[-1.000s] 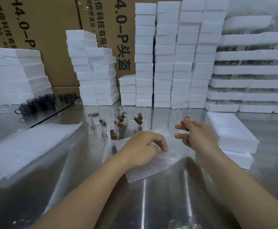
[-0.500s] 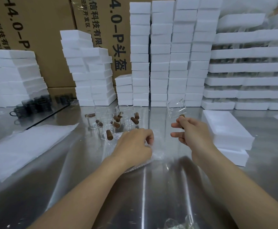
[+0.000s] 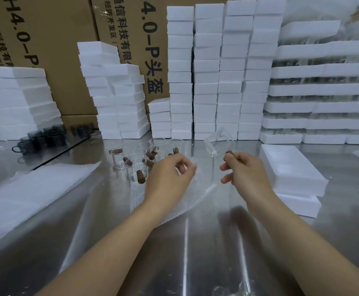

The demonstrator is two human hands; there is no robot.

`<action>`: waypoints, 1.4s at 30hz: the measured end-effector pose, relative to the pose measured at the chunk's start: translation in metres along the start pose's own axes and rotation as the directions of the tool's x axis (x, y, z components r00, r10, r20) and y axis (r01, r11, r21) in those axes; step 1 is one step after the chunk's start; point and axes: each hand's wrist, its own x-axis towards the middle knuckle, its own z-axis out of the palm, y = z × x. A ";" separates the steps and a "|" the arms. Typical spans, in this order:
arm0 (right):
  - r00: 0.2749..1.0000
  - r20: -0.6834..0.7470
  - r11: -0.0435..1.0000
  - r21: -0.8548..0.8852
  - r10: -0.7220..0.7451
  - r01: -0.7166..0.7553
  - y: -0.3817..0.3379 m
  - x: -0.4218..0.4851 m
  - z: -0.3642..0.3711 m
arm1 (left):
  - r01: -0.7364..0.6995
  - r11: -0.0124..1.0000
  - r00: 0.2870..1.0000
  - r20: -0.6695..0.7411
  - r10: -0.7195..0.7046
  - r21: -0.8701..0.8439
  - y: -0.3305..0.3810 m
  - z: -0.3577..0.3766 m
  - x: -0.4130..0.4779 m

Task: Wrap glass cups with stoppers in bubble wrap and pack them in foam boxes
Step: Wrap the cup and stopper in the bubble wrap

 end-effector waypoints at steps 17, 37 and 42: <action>0.927 0.374 0.936 -0.336 0.028 0.107 -0.013 -0.009 -0.007 | -0.539 0.826 0.825 -0.096 0.557 0.163 0.018 0.003 -0.014; 0.888 0.456 0.969 0.189 0.055 -0.157 -0.014 -0.007 -0.014 | -0.685 0.728 0.727 -0.047 0.685 0.030 0.031 0.011 -0.024; 0.911 0.411 0.956 0.273 -0.012 -0.111 -0.017 -0.008 -0.015 | -0.666 0.745 0.744 -0.112 0.658 -0.044 0.042 0.006 -0.028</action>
